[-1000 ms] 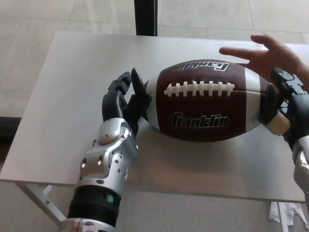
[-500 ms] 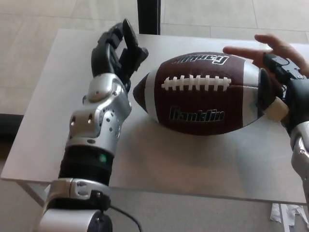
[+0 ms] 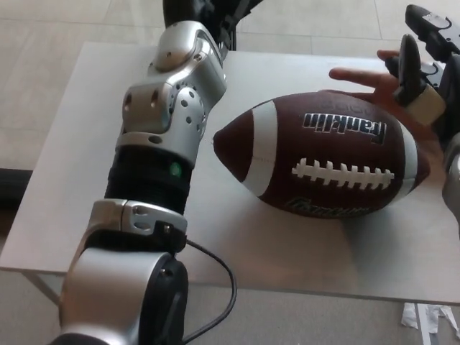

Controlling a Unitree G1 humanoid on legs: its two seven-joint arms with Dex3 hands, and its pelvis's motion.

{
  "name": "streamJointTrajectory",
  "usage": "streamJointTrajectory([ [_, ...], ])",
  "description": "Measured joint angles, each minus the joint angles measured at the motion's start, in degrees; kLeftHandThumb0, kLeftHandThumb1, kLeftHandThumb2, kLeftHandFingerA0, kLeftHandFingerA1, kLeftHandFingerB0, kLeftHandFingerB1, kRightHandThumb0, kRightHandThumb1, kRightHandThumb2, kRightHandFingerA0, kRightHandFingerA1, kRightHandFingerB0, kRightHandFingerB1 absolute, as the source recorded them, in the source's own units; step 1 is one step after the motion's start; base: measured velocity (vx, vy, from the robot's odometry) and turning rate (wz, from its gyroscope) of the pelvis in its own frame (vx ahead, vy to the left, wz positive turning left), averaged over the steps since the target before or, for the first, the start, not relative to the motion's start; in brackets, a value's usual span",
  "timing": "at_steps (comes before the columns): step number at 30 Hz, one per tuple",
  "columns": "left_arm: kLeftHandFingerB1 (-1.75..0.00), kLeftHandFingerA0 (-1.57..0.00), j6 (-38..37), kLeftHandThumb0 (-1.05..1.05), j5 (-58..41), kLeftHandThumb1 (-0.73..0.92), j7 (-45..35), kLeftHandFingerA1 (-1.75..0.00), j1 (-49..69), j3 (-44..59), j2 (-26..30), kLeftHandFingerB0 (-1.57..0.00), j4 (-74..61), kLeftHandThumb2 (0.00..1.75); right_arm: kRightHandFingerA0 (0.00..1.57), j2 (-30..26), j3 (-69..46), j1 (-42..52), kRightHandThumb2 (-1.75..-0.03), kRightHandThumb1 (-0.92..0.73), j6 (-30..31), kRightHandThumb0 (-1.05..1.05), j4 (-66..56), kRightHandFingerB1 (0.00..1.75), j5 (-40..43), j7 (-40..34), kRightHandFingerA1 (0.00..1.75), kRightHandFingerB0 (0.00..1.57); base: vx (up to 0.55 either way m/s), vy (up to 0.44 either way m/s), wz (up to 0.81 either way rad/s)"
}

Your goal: The robot uses both its hands to grab the left and right ends of a football kept in the middle of the desk infront of it, lifts it up and places it in the palm of a person

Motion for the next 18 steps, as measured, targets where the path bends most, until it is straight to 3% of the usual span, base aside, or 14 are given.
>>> streamJointTrajectory([
  [2,-0.32,-0.24,0.1,-0.94,0.1,0.90,-0.1,-0.69,1.7,-1.0,0.3,-0.17,-1.0,0.68,0.23,0.1,-0.3,0.2,-0.72,-0.92,0.2,-0.88,-0.1,0.31,0.0,0.0,0.82,0.21,0.00,0.000,0.00],
  [3,-0.31,-0.27,0.3,-0.96,0.2,0.89,-0.1,-0.64,2.5,-1.4,0.5,-0.19,-1.3,0.68,0.27,0.1,-0.4,0.2,-1.11,-0.73,0.2,-0.84,0.0,0.44,0.1,0.0,0.71,0.15,0.00,0.000,0.00],
  [4,-0.32,-0.34,0.7,-0.96,0.5,0.89,-0.2,-0.69,3.5,-2.3,0.8,-0.19,-1.5,0.68,0.28,0.1,-0.7,0.3,-1.12,-0.73,0.2,-0.84,0.1,0.43,0.1,0.0,0.72,0.13,0.00,0.000,0.00],
  [6,-0.31,-0.33,1.7,-0.96,1.6,0.91,-0.5,-0.62,5.8,-4.7,1.6,-0.21,-2.6,0.68,0.29,0.2,-1.1,0.6,-1.11,-0.74,0.2,-0.85,0.2,0.44,0.2,0.0,0.73,0.17,0.00,0.000,0.00],
  [7,-0.41,-0.28,2.3,-0.95,2.4,0.76,-0.5,-0.65,7.0,-6.1,2.2,-0.07,-3.3,1.13,0.30,0.2,-1.3,0.8,-1.12,-0.74,0.2,-0.85,0.2,0.44,0.2,0.0,0.75,0.17,0.00,0.000,0.00],
  [8,-0.33,-0.26,3.0,-0.88,3.2,0.71,-1.0,-0.63,8.6,-8.1,3.4,-0.06,-4.8,1.10,0.24,0.3,-1.4,1.0,-0.72,-0.91,0.2,-0.89,0.3,0.30,0.2,0.0,0.90,0.24,0.00,0.000,0.00],
  [9,-0.28,-0.23,3.6,-0.85,3.8,0.86,-1.6,-0.61,10.2,-9.9,4.6,-0.09,-6.5,0.66,0.25,0.3,-1.5,1.1,-0.72,-0.92,0.2,-0.89,0.3,0.31,0.2,0.0,0.93,0.25,0.00,0.000,0.00],
  [10,-0.33,-0.08,4.1,-0.83,4.4,0.66,-2.3,-0.54,12.2,-11.4,6.0,-0.04,-8.6,1.03,0.24,0.3,-1.7,1.4,-0.72,-0.92,0.2,-0.88,0.3,0.31,0.2,0.0,0.97,0.25,0.00,0.000,0.00],
  [12,-0.33,-0.15,5.0,-0.80,4.9,0.59,-3.6,-0.58,15.8,-13.2,8.9,0.00,-12.7,1.02,0.24,0.2,-2.0,1.8,-0.72,-0.92,0.2,-0.85,0.3,0.31,0.2,-0.1,0.96,0.21,0.00,0.000,0.00],
  [13,-0.29,-0.06,5.4,-0.83,5.2,0.60,-4.3,-0.53,17.5,-14.0,10.3,0.00,-14.6,1.03,0.24,0.2,-2.0,2.1,-0.72,-0.91,0.2,-0.83,0.3,0.31,0.2,-0.1,1.05,0.20,0.00,0.000,0.00],
  [15,-0.29,-0.06,5.6,-0.83,5.6,0.60,-5.4,-0.53,20.9,-15.2,13.1,0.00,-17.9,1.03,0.24,0.2,-2.1,2.7,-0.72,-0.91,0.2,-0.83,0.3,0.31,0.1,0.0,1.05,0.20,0.00,0.000,0.00],
  [16,-0.26,-0.06,6.0,-0.84,5.8,0.80,-6.2,-0.42,23.1,-15.9,15.1,-0.05,-19.8,0.63,0.23,0.2,-2.2,3.2,-0.72,-0.92,0.2,-0.84,0.3,0.30,0.1,-0.1,1.03,0.22,0.00,0.000,0.00],
  [17,-0.21,-0.06,6.2,-0.92,6.0,0.65,-7.1,-0.35,25.4,-16.4,17.1,-0.04,-21.7,1.04,0.27,0.1,-2.3,3.6,-0.74,-0.92,0.2,-0.84,0.4,0.30,0.1,0.0,0.86,0.20,0.00,0.000,0.00],
  [18,-0.29,0.00,6.3,-0.86,6.2,0.61,-8.0,-0.36,27.4,-16.7,18.9,-0.08,-23.2,1.05,0.24,-0.1,-2.5,3.9,-0.74,-0.92,0.1,-0.80,0.4,0.31,0.1,0.1,0.89,0.21,0.00,0.000,0.00],
])
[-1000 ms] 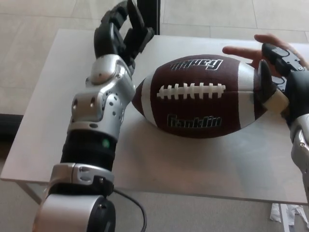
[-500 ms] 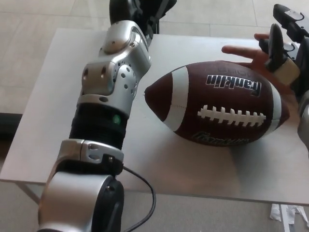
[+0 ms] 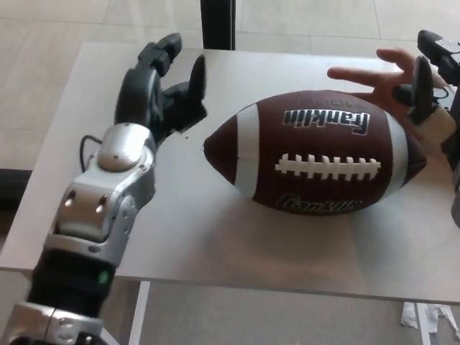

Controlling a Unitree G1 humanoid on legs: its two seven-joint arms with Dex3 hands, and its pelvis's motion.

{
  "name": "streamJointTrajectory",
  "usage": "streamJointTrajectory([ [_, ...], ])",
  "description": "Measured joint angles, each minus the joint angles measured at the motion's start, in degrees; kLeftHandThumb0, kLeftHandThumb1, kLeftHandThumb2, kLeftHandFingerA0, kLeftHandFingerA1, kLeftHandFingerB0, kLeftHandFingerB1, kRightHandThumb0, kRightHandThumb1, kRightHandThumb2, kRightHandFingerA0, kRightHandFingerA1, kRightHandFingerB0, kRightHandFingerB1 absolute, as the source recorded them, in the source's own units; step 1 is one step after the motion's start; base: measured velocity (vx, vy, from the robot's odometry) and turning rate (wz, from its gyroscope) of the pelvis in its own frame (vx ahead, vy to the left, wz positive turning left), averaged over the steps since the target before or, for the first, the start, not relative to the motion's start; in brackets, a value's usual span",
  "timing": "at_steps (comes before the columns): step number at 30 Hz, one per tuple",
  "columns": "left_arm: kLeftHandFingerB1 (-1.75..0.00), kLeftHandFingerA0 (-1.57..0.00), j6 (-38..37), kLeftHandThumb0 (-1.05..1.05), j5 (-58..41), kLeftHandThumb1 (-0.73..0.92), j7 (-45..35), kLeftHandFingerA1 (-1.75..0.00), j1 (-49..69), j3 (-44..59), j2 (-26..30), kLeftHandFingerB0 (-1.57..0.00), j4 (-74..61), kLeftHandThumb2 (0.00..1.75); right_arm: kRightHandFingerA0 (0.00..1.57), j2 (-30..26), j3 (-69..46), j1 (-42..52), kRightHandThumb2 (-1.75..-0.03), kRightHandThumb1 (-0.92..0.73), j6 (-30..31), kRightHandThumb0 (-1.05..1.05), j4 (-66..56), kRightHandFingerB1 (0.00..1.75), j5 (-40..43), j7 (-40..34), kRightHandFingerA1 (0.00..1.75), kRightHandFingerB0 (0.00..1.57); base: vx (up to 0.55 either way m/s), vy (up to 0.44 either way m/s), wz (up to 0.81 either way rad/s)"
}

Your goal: The robot uses both its hands to grab the left and right ends of a football kept in the middle of the desk infront of it, lifts it up and places it in the palm of a person

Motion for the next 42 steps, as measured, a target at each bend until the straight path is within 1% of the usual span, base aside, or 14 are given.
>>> streamJointTrajectory([
  [2,-0.27,-0.03,0.3,-0.86,0.6,0.79,-1.5,-0.39,3.6,-0.5,3.7,-0.10,-2.2,0.64,0.24,-0.6,-0.4,0.9,-0.73,-0.92,0.0,-0.81,0.0,0.31,0.0,0.3,0.91,0.21,0.00,0.000,0.00],
  [6,-0.30,-0.02,1.4,-0.89,2.1,0.64,-4.4,-0.35,8.9,-1.2,10.7,-0.11,-6.1,1.05,0.32,-1.9,-1.6,2.6,-1.12,-0.76,-0.4,-0.80,0.2,0.44,0.1,0.8,0.74,0.14,0.00,0.000,0.00],
  [9,-0.27,-0.03,1.5,-0.89,3.6,0.80,-6.2,-0.39,11.0,-1.2,14.3,-0.12,-8.4,0.64,0.31,-1.9,-2.1,3.2,-0.73,-0.92,-0.5,-0.81,0.6,0.31,0.1,1.0,0.79,0.20,0.00,0.000,0.00],
  [10,-0.33,0.00,1.5,-0.84,4.0,0.62,-6.7,-0.32,11.3,-1.2,15.0,-0.10,-8.8,1.07,0.34,-1.9,-2.2,3.2,-0.71,-0.92,-0.6,-0.81,0.7,0.32,0.1,1.1,0.74,0.25,0.00,0.000,0.00],
  [13,-0.32,-0.02,1.5,-0.87,4.8,0.68,-7.5,-0.40,11.8,-0.7,15.6,-0.11,-10.2,1.08,0.36,-2.0,-2.2,3.2,-0.71,-0.92,-1.2,-0.84,1.9,0.33,0.0,1.1,0.77,0.30,0.00,0.000,0.00],
  [17,-0.28,-0.02,2.0,-0.88,5.6,0.70,-7.8,-0.31,12.9,-0.5,14.2,-0.12,-12.0,1.10,0.33,-1.6,-2.0,3.2,-0.69,-0.92,-1.6,-0.85,2.9,0.32,-0.1,1.0,0.80,0.29,0.00,0.000,0.00],
  [18,-0.24,-0.02,2.0,-0.87,5.8,0.89,-7.8,-0.34,13.4,-0.6,13.2,-0.09,-12.3,0.67,0.33,-1.3,-1.9,3.2,-0.70,-0.92,-1.6,-0.83,2.9,0.32,-0.1,1.0,0.79,0.29,0.00,0.000,0.00],
  [19,-0.23,-0.04,2.2,-0.88,6.0,0.70,-7.9,-0.30,13.6,-0.6,12.4,-0.12,-12.4,1.11,0.34,-1.1,-1.8,3.3,-0.71,-0.92,-1.6,-0.81,2.9,0.33,-0.1,0.9,0.80,0.28,0.00,0.000,0.00],
  [24,-0.39,-0.13,3.8,-0.88,6.1,0.70,-7.8,-0.57,13.6,-0.3,8.0,-0.03,-12.3,1.12,0.35,-0.3,-1.1,4.1,-0.73,-0.92,-1.8,-0.81,2.9,0.33,-0.7,0.1,0.74,0.29,0.00,0.000,0.00],
  [25,-0.49,-0.03,4.3,-0.38,6.3,0.42,-7.7,-0.53,13.5,-0.3,6.9,0.00,-12.2,1.06,0.34,-0.1,-1.0,4.2,-0.72,-0.92,-1.8,-0.85,3.1,0.34,-0.8,-0.1,0.69,0.31,0.00,0.000,0.00],
  [28,-0.34,-0.18,4.7,-0.85,7.4,0.71,-6.8,-0.58,13.2,-0.7,4.5,0.00,-11.6,1.14,0.32,0.2,-1.2,4.6,-0.73,-0.92,-2.1,-0.84,3.6,0.34,-0.9,-0.6,0.83,0.31,0.00,0.000,0.00],
  [32,-0.50,-0.03,4.7,-0.38,8.4,0.42,-6.1,-0.53,13.1,-0.6,1.1,0.00,-9.1,1.07,0.27,1.4,-1.9,5.3,-0.71,-0.92,-2.1,-0.88,4.6,0.30,-0.4,-0.8,1.00,0.26,0.00,0.000,0.00],
  [33,-0.36,-0.09,4.7,-0.87,8.5,0.72,-5.9,-0.54,13.3,-0.6,0.2,-0.04,-8.7,1.10,0.31,2.0,-2.2,5.6,-0.73,-0.92,-2.1,-0.89,4.8,0.31,-0.2,-0.8,1.00,0.26,0.00,0.000,0.00],
  [42,-0.22,-0.15,3.5,-0.89,10.2,0.73,-5.6,-0.58,14.2,-0.5,-2.2,0.00,-7.6,1.16,0.31,3.4,-2.1,7.7,-0.75,-0.92,-2.4,-0.87,6.1,0.32,-0.1,-1.3,0.98,0.30,0.00,0.000,0.00],
])
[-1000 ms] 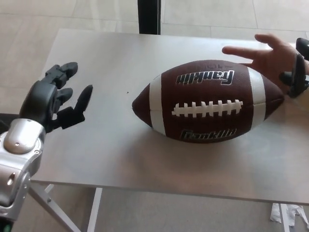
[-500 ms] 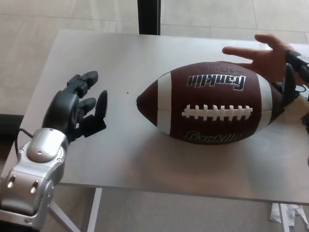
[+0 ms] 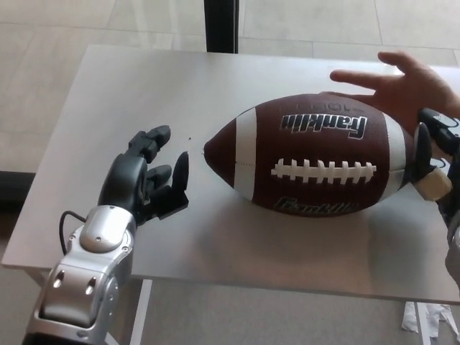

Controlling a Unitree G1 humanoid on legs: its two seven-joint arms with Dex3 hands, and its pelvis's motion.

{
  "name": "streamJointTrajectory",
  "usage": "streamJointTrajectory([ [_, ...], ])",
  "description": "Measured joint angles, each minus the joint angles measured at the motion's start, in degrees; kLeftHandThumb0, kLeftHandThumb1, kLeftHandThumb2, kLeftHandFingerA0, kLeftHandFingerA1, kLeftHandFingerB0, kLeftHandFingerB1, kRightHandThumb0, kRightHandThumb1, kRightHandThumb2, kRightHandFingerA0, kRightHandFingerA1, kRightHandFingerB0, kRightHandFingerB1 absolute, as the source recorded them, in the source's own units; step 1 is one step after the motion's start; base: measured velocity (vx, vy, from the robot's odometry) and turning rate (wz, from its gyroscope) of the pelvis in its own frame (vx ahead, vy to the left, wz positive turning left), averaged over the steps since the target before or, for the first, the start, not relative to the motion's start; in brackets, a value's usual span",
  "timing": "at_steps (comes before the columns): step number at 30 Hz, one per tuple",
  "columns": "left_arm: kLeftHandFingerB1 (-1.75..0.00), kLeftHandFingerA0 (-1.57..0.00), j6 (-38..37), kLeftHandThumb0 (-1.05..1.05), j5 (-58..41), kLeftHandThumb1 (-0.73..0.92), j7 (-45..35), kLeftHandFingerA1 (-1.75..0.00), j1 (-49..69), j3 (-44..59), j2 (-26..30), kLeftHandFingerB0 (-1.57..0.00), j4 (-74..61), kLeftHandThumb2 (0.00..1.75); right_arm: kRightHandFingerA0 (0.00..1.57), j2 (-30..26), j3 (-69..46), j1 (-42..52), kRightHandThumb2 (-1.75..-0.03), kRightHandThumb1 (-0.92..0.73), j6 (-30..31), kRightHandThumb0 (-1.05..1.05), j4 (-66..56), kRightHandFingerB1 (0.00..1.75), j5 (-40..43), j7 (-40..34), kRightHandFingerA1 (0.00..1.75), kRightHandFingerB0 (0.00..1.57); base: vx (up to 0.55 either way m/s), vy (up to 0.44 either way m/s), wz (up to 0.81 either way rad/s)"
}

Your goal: The robot uses both its hands to grab the left and right ends of a football kept in the middle of the desk infront of it, lifts it up and places it in the palm of a person

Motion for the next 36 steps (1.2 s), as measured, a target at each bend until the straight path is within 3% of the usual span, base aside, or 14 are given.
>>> streamJointTrajectory([
  [6,-0.18,-0.13,-0.8,-0.92,0.7,0.75,0.1,-0.57,-0.8,1.0,-0.5,-0.07,1.6,1.13,0.37,1.1,-0.4,-0.9,-0.70,-0.92,0.0,-0.91,0.4,0.33,0.5,-0.3,0.81,0.35,0.00,0.000,0.00],
  [7,-0.24,-0.15,-0.8,-0.94,0.7,0.92,0.2,-0.55,-0.9,1.4,-0.8,0.00,1.8,0.68,0.37,1.3,-0.5,-1.3,-0.72,-0.92,0.0,-0.91,0.6,0.33,0.5,-0.4,0.81,0.34,0.00,0.000,0.00],
  [9,-0.03,-0.06,-1.1,-0.99,0.4,0.72,0.6,-0.48,-1.0,3.3,-2.8,0.00,2.4,1.13,0.33,1.5,-0.4,-2.1,-1.14,-0.74,0.1,-0.90,0.7,0.43,0.5,-0.5,0.70,0.15,0.00,0.000,0.00],
  [10,0.00,-0.08,-1.2,-1.01,0.2,0.73,0.8,-0.44,-1.1,4.1,-3.8,0.00,2.7,1.10,0.31,1.6,-0.1,-2.4,-0.74,-0.92,0.2,-0.95,0.6,0.30,0.5,-0.5,0.72,0.20,0.00,0.000,0.00],
  [11,-0.04,-0.08,-1.4,-1.05,-0.1,0.78,0.8,-0.38,-1.3,4.9,-5.0,0.00,3.1,1.20,0.26,1.7,0.4,-2.8,-1.19,-0.81,0.4,-0.98,0.6,0.36,0.4,-0.5,0.71,0.10,0.00,0.000,0.00],
  [13,-0.06,-0.09,-1.5,-1.05,-0.8,0.77,0.7,-0.36,-1.5,6.3,-7.1,0.00,3.4,1.19,0.16,1.7,1.3,-3.1,-0.76,-0.91,0.4,-0.96,0.7,0.26,0.4,-0.2,0.69,0.09,0.00,0.000,0.00],
  [16,-0.02,-0.09,-1.5,-1.05,-2.3,0.79,0.7,-0.30,-2.0,8.6,-10.6,0.00,4.0,1.21,0.17,1.7,2.2,-3.4,-1.17,-0.75,0.4,-0.94,1.1,0.28,0.5,0.6,0.65,0.07,0.00,0.000,0.00],
  [21,0.00,-0.08,-1.7,-1.00,-5.2,0.92,0.8,-0.47,-4.3,12.6,-16.4,0.00,6.6,0.71,0.17,1.7,3.2,-4.1,-0.76,-0.92,-0.5,-0.98,3.3,0.25,0.5,1.2,0.71,0.08,0.00,0.000,0.00],
  [22,-0.06,-0.16,-1.7,-0.97,-5.5,0.76,0.9,-0.54,-4.9,13.1,-17.4,0.00,7.1,1.20,0.19,1.7,3.4,-4.3,-0.80,-0.92,-0.8,-1.00,3.6,0.25,0.4,1.2,0.69,0.09,0.00,0.000,0.00],
  [26,-0.01,-0.09,-2.5,-0.98,-6.7,0.92,1.3,-0.55,-6.8,14.7,-19.3,0.00,8.8,0.69,0.21,1.9,3.6,-4.4,-1.16,-0.75,-1.3,-0.91,3.8,0.36,0.3,1.1,0.62,0.08,0.00,0.000,0.00],
  [27,-0.05,-0.13,-2.8,-0.97,-7.1,0.77,1.4,-0.61,-7.1,14.9,-19.4,0.00,9.2,1.20,0.20,2.0,3.6,-4.4,-0.75,-0.92,-1.5,-0.94,3.8,0.27,0.3,1.0,0.59,0.15,0.00,0.000,0.00],
  [34,-0.08,-0.09,-6.0,-0.97,-8.6,0.75,2.9,-0.61,-7.9,14.6,-19.8,0.00,12.4,1.18,0.23,2.4,3.4,-4.5,-0.76,-0.92,-3.1,-0.96,5.7,0.30,0.1,0.1,0.83,0.18,0.00,0.000,0.00],
  [35,-0.12,-0.13,-6.3,-1.02,-8.8,0.92,3.2,-0.65,-7.9,14.5,-19.8,0.00,12.7,0.80,0.28,2.5,3.4,-4.6,-0.75,-0.92,-3.3,-0.95,5.9,0.31,0.1,0.0,0.81,0.19,0.00,0.000,0.00],
  [36,-0.13,-0.13,-6.6,-1.01,-9.0,0.91,3.5,-0.65,-8.1,14.3,-19.9,0.00,13.0,0.82,0.30,2.5,3.4,-4.6,-1.15,-0.75,-3.5,-0.90,6.2,0.43,0.2,0.0,0.75,0.11,0.00,0.000,0.00],
])
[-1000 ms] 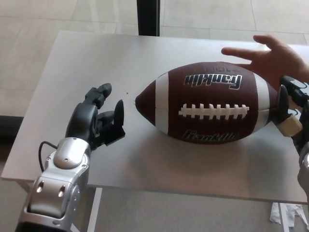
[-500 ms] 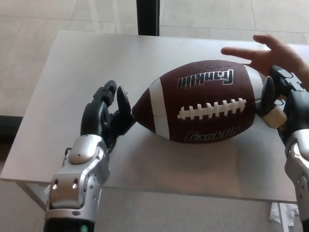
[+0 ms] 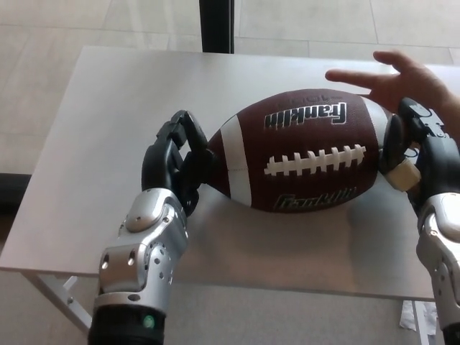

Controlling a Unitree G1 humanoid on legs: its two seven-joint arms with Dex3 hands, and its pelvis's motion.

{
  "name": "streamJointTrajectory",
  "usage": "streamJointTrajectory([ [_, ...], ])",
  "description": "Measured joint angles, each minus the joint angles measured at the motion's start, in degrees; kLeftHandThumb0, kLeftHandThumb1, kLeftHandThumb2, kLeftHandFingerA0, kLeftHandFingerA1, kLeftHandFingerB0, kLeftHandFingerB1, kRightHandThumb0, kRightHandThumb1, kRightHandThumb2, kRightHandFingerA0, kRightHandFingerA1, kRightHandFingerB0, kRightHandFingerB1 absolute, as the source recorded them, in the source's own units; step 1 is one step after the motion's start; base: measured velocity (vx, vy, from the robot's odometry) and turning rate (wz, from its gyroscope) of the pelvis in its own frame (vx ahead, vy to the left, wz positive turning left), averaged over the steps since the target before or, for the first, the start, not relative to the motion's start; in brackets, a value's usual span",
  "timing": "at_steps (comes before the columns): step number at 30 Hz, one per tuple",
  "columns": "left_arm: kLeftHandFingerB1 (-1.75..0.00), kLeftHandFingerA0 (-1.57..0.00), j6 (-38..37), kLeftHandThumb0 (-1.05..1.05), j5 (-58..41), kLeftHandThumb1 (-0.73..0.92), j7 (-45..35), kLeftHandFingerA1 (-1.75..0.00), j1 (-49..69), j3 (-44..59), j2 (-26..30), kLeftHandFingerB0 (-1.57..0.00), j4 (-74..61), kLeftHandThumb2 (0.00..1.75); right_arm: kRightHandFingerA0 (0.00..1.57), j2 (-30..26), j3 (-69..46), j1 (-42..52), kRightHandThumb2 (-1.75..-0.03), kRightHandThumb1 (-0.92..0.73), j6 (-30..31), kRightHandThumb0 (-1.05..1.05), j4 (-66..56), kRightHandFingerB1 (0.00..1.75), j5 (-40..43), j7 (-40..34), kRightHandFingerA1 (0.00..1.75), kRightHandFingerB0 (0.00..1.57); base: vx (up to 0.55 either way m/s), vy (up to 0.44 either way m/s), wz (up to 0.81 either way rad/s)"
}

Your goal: The robot uses both its hands to grab the left and right ends of a football kept in the middle of the desk infront of it, lifts it up and places it in the palm of a person

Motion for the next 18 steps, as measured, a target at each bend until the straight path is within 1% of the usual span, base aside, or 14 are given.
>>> streamJointTrajectory([
  [2,-0.16,-0.10,-0.6,-0.98,-0.3,0.92,0.7,-0.64,-0.2,-0.5,-0.1,0.00,0.3,0.78,0.29,0.0,0.0,0.0,-1.19,-0.83,-0.3,-0.99,0.3,0.42,0.0,0.0,0.75,0.13,0.00,0.000,0.00],
  [3,-0.16,-0.09,-1.0,-1.01,-0.4,0.91,1.1,-0.70,-0.4,-1.0,-0.2,0.00,0.5,0.79,0.28,-0.1,0.0,0.0,-0.75,-0.92,-0.4,-0.91,0.4,0.31,0.0,0.0,0.77,0.19,0.00,0.000,0.00],
  [4,-0.14,-0.15,-1.3,-0.92,-0.5,0.73,1.4,-0.68,-0.5,-1.3,-0.3,-0.02,0.6,1.16,0.29,-0.1,0.0,0.0,-0.76,-0.92,-0.4,-0.90,0.5,0.31,0.0,0.0,0.76,0.20,0.00,0.000,0.00],
  [7,-0.13,-0.12,-2.0,-0.94,-0.6,0.73,2.3,-0.66,-0.7,-2.2,-0.5,-0.03,0.6,1.15,0.32,-0.1,-0.2,0.0,-0.75,-0.92,-0.3,-0.89,0.7,0.34,0.1,-0.1,0.81,0.24,0.00,0.000,0.00],
  [8,-0.13,-0.14,-2.2,-0.92,-0.6,0.74,2.6,-0.69,-0.8,-2.3,-0.5,-0.03,0.8,1.15,0.39,-0.1,-0.2,0.0,-1.13,-0.74,-0.2,-0.85,0.7,0.46,0.1,-0.1,0.78,0.20,0.00,0.000,0.00],
  [9,-0.13,-0.14,-2.6,-0.92,-0.6,0.75,3.1,-0.69,-1.0,-2.4,-0.6,-0.03,1.2,1.16,0.37,-0.1,-0.1,0.0,-0.74,-0.92,-0.2,-0.91,0.7,0.33,0.1,-0.2,0.81,0.29,0.00,0.000,0.00],
  [10,-0.18,-0.11,-2.9,-0.98,-0.6,0.92,3.4,-0.73,-1.1,-2.5,-0.7,0.00,1.4,0.81,0.37,0.0,0.0,0.0,-0.74,-0.92,-0.2,-0.91,0.7,0.33,0.0,-0.2,0.79,0.29,0.00,0.000,0.00],
  [12,-0.18,-0.11,-3.5,-0.98,-0.6,0.92,4.1,-0.73,-1.2,-2.8,-0.7,0.00,2.0,0.81,0.37,0.0,0.2,0.0,-0.74,-0.92,-0.2,-0.91,0.7,0.33,-0.1,-0.3,0.79,0.29,0.00,0.000,0.00],
  [13,-0.19,-0.11,-3.8,-0.99,-0.6,0.92,4.6,-0.73,-1.3,-2.9,-0.8,0.00,2.3,0.74,0.41,0.0,0.4,0.0,-0.71,-0.92,-0.2,-0.91,0.8,0.33,-0.1,-0.3,0.75,0.33,0.00,0.000,0.00],
  [14,-0.19,-0.09,-4.0,-1.01,-0.6,0.91,4.9,-0.73,-1.4,-3.0,-0.8,0.00,2.5,0.76,0.43,0.0,0.4,0.0,-1.17,-0.78,-0.2,-0.94,0.9,0.46,-0.1,-0.3,0.76,0.29,0.00,0.000,0.00],
  [15,-0.13,-0.15,-4.2,-0.93,-0.6,0.72,5.2,-0.71,-1.6,-3.0,-0.9,-0.04,2.7,1.15,0.42,0.0,0.4,0.0,-1.13,-0.72,-0.2,-0.86,1.0,0.47,-0.1,-0.3,0.75,0.29,0.00,0.000,0.00],
  [16,-0.13,-0.15,-4.5,-0.93,-0.7,0.72,5.4,-0.71,-1.8,-3.1,-1.0,-0.04,2.9,1.15,0.42,0.0,0.3,-0.1,-1.13,-0.72,-0.1,-0.86,1.2,0.47,-0.1,-0.4,0.75,0.29,0.00,0.000,0.00],
  [17,-0.14,-0.17,-4.7,-0.94,-0.7,0.73,5.7,-0.72,-2.0,-3.1,-1.1,-0.04,3.2,1.15,0.39,0.0,0.3,-0.1,-0.72,-0.92,-0.1,-0.89,1.3,0.36,-0.1,-0.4,0.81,0.33,0.00,0.000,0.00],
  [18,-0.14,-0.19,-5.0,-0.93,-0.7,0.74,6.0,-0.73,-2.3,-3.1,-1.2,-0.05,3.5,1.15,0.39,0.0,0.3,-0.2,-0.73,-0.92,-0.1,-0.87,1.6,0.36,0.0,-0.4,0.78,0.33,0.00,0.000,0.00],
])
